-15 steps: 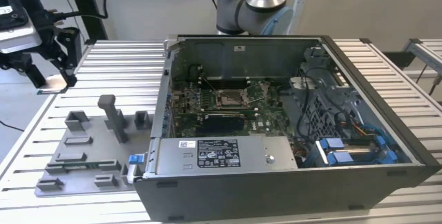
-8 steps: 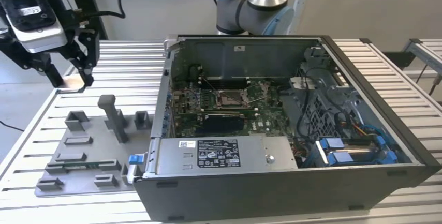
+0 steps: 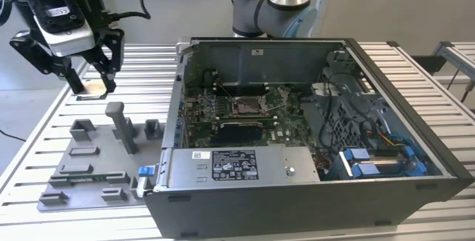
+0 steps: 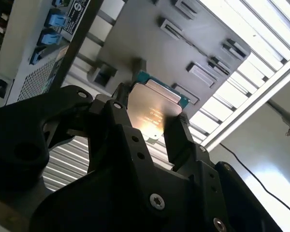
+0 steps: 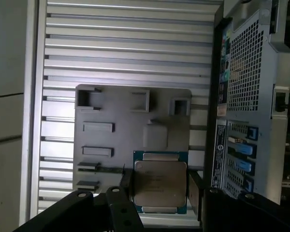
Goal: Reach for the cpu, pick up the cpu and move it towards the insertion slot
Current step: 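Pick up the cpu and move it towards the insertion slot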
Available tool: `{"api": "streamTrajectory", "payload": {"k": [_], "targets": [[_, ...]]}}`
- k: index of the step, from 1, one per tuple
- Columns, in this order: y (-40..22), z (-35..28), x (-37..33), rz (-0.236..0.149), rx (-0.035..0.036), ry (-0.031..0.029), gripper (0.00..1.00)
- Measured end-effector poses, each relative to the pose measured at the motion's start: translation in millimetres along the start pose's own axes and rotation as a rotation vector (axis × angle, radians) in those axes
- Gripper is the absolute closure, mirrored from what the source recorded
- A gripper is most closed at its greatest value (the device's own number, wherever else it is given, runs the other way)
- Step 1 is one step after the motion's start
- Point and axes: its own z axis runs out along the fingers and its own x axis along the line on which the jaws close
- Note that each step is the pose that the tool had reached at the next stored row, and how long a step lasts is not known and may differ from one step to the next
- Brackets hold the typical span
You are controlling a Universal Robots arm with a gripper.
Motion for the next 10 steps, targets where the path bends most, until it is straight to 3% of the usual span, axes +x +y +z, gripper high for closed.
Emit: {"api": "streamTrajectory", "payload": {"k": [10], "targets": [[-1.7, -0.1, -44.2, 0.000, 0.0000, 0.0000, 1.00]]}}
